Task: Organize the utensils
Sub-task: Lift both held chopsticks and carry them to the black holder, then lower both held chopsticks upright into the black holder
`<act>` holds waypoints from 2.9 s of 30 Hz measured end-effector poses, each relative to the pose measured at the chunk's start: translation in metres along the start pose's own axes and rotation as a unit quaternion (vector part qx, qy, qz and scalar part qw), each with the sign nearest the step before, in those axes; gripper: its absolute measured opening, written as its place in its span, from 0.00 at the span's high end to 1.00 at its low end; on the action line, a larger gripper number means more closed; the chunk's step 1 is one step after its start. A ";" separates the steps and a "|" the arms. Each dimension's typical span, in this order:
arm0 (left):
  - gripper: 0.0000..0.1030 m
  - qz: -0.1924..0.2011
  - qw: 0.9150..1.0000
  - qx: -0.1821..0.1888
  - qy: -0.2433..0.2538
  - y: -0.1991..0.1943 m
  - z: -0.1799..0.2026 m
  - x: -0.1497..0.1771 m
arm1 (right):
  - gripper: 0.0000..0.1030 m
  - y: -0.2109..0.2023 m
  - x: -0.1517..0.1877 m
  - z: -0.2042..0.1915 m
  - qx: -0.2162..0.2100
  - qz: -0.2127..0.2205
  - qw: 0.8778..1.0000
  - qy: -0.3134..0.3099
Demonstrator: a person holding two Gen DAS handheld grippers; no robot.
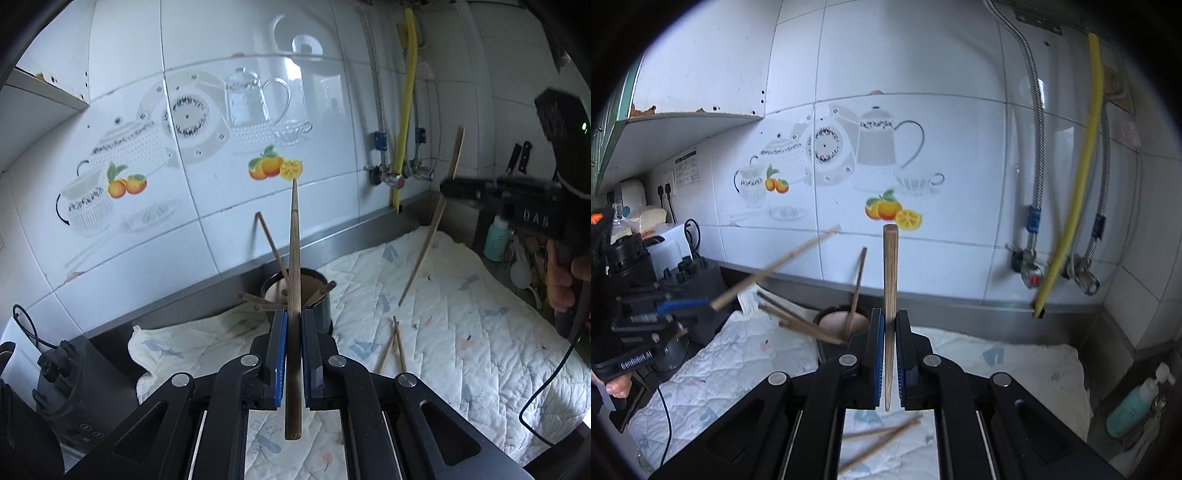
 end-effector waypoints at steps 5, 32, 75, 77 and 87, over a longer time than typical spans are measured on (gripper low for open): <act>0.93 -0.041 0.999 -0.010 0.019 0.019 -0.015 -0.001 | 0.92 0.022 -0.021 -0.009 -0.010 0.021 1.000 -0.011; 0.93 -0.248 0.960 0.028 0.123 0.090 -0.024 0.000 | 0.92 0.108 -0.012 -0.015 -0.038 0.018 0.999 0.023; 0.93 -0.265 0.955 0.016 0.133 0.127 -0.020 -0.012 | 0.92 0.111 -0.010 -0.010 -0.038 0.040 0.997 0.050; 0.93 -0.265 0.956 0.020 0.127 0.131 -0.021 -0.014 | 0.92 0.113 -0.007 -0.007 -0.037 0.035 0.997 0.052; 0.92 -0.248 0.964 0.020 0.097 0.149 -0.019 -0.022 | 0.92 0.122 0.004 -0.004 -0.038 0.017 0.997 0.058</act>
Point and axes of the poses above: each gripper's, at about its wrist camera, not at the fingertips, and y roughly the way its jaws point, z to its right, x to its underside, the point moved 3 cm from there along y, roughly the way its jaws point, and after that the axes turned 15 degrees about z, right-handed, at the moved point
